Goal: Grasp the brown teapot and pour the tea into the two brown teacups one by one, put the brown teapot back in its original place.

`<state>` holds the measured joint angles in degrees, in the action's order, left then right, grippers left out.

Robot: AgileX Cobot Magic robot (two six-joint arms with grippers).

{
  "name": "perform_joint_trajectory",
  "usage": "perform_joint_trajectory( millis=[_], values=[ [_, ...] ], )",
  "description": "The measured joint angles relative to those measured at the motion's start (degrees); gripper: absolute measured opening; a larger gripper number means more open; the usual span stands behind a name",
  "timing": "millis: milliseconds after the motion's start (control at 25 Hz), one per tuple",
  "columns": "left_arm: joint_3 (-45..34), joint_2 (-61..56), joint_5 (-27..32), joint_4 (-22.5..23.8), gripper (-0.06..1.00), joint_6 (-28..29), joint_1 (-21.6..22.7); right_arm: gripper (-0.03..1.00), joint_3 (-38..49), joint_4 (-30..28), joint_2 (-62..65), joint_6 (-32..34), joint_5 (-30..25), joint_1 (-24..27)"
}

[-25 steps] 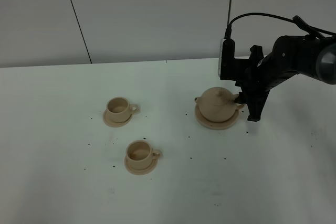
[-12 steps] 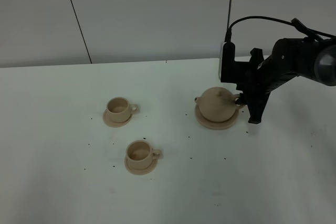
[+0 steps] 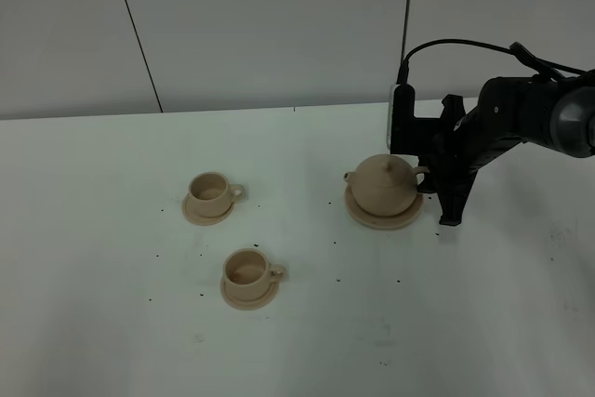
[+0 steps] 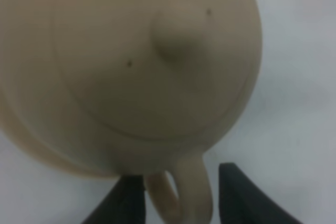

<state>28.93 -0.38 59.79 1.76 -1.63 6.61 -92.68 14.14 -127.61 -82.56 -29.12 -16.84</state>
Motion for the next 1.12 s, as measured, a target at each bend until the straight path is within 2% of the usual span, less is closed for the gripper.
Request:
perform_joint_trajectory(
  millis=[640,1120],
  values=[
    [0.0,0.0,0.0,0.0,0.24,0.3,0.0,0.33,0.0,0.0,0.3,5.5,-3.1,-0.1],
    [0.0,0.0,0.0,0.0,0.24,0.3,0.0,0.33,0.0,-0.8,1.9,11.7,-10.5,-0.1]
  ],
)
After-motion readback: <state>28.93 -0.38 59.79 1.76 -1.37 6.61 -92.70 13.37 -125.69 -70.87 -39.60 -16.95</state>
